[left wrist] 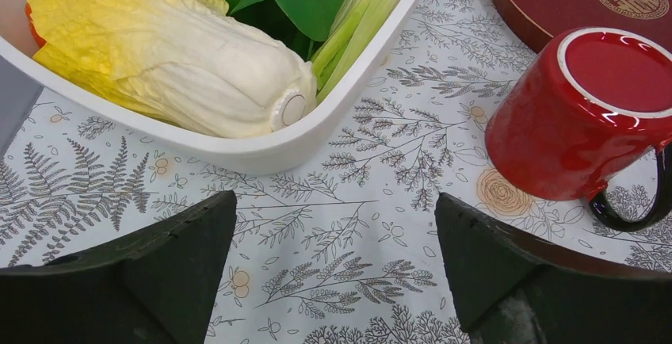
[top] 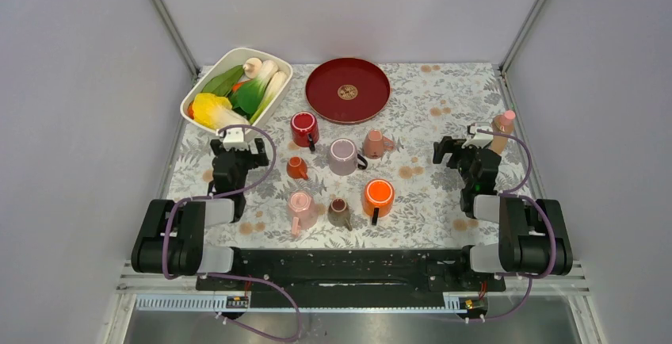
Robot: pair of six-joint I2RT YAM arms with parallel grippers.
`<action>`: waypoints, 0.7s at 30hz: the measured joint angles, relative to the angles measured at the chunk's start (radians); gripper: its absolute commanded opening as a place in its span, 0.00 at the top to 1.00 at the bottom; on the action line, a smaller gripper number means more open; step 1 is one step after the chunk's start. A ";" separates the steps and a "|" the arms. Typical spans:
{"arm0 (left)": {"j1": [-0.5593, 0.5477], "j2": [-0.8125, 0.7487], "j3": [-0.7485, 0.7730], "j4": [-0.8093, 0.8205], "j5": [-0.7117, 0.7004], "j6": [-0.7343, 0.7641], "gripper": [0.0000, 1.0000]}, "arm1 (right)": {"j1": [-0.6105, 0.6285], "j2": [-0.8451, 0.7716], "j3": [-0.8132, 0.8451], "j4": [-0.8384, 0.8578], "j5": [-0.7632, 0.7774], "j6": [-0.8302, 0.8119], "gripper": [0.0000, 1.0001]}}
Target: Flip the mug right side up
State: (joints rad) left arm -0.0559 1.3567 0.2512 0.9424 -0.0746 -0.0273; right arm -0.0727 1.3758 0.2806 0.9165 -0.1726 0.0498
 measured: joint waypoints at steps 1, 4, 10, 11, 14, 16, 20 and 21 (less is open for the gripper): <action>0.000 0.000 0.000 0.001 0.000 0.000 0.01 | 0.000 0.000 0.000 0.001 0.000 0.000 0.01; 0.001 -0.009 0.000 -0.005 0.032 0.008 0.01 | 0.000 -0.002 0.000 0.003 -0.004 -0.002 0.01; 0.023 -0.389 0.155 -0.476 0.250 0.135 0.01 | 0.002 -0.156 0.027 -0.188 -0.005 0.007 0.01; 0.023 -0.428 0.251 -0.606 0.286 0.168 0.01 | 0.005 -0.194 0.056 -0.253 -0.010 0.017 0.01; 0.002 -0.445 0.575 -0.964 0.370 0.254 0.01 | 0.032 -0.269 0.137 -0.388 -0.031 0.054 0.01; -0.053 -0.432 0.790 -1.236 0.404 0.301 0.01 | 0.048 -0.315 0.183 -0.471 -0.063 0.092 0.01; -0.248 -0.422 0.974 -1.672 0.447 0.327 0.01 | 0.102 -0.413 0.267 -0.662 -0.100 0.170 0.01; -0.317 -0.425 0.969 -1.767 0.443 0.319 0.01 | 0.120 -0.441 0.280 -0.710 -0.102 0.182 0.01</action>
State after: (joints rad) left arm -0.3729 0.9318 1.2201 -0.8242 0.3679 0.2920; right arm 0.0475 0.9348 0.5606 0.2066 -0.2745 0.2321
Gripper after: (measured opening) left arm 0.988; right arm 0.988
